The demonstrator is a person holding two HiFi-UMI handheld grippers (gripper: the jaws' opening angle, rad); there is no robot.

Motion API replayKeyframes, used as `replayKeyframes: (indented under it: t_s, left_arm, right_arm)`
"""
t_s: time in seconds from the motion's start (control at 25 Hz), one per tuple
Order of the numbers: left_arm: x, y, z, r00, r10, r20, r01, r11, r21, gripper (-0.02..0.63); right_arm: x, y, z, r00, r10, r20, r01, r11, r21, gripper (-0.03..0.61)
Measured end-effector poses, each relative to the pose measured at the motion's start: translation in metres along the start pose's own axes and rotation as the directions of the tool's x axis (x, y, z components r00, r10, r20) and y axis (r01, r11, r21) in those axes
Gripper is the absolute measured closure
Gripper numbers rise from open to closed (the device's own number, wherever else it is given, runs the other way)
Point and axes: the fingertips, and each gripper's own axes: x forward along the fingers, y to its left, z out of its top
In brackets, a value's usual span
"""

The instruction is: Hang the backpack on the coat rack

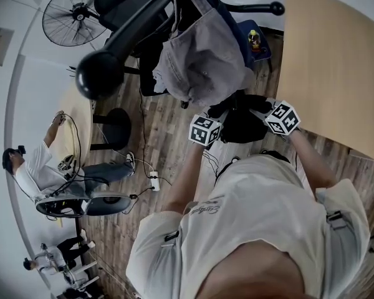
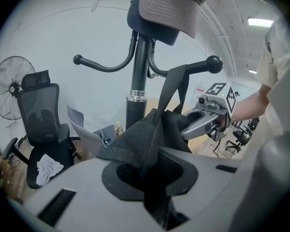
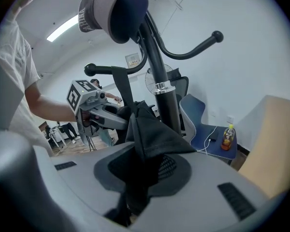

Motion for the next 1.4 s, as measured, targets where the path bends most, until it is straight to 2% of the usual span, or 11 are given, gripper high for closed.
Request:
replayKeyframes:
  t_s: [0.16,0.36,0.56,0.64,0.88,0.96,1.08,1.24,1.4]
  left_arm:
    - [0.004,0.006,0.001,1.0,-0.006,0.001,0.006,1.0,-0.026,0.549]
    - [0.008,0.002,0.002,1.0,-0.01,0.015,0.01,1.0,-0.029,0.538]
    - [0.01,0.003,-0.001,0.999,0.025,0.02,-0.024,0.999,-0.028,0.531]
    - [0.006,0.004,-0.004,0.998,0.06,0.018,-0.06,0.998,-0.027,0.508]
    - [-0.016,0.003,-0.011,0.988,0.151,0.035,-0.151,0.988,-0.011,0.489]
    - [-0.026,0.003,-0.012,0.984,0.163,0.066,-0.161,0.987,-0.023,0.491]
    - [-0.048,0.003,-0.016,0.981,0.158,0.109,-0.152,0.986,-0.063,0.503]
    - [-0.079,-0.006,-0.017,0.981,0.132,0.145,-0.115,0.986,-0.119,0.512]
    - [-0.123,-0.022,-0.021,0.972,0.123,0.2,-0.096,0.985,-0.141,0.536]
  right_arm:
    - [0.006,-0.007,0.003,1.0,-0.006,0.007,0.006,1.0,0.009,0.506]
    - [0.0,-0.013,-0.002,0.998,-0.062,0.011,0.062,0.998,-0.004,0.477]
    - [-0.007,-0.015,-0.013,0.993,-0.116,-0.03,0.115,0.993,-0.035,0.445]
    - [-0.016,-0.015,-0.015,0.99,-0.14,-0.027,0.139,0.989,-0.048,0.434]
    - [-0.044,-0.008,-0.016,0.979,-0.198,0.036,0.199,0.979,-0.03,0.459]
    - [-0.052,-0.001,-0.018,0.968,-0.245,0.052,0.247,0.968,-0.036,0.51]
    - [-0.062,0.022,-0.016,0.95,-0.295,0.099,0.295,0.955,0.014,0.569]
    - [-0.079,0.049,-0.011,0.932,-0.334,0.139,0.321,0.941,0.106,0.583]
    - [-0.091,0.092,-0.003,0.921,-0.336,0.196,0.303,0.936,0.178,0.583]
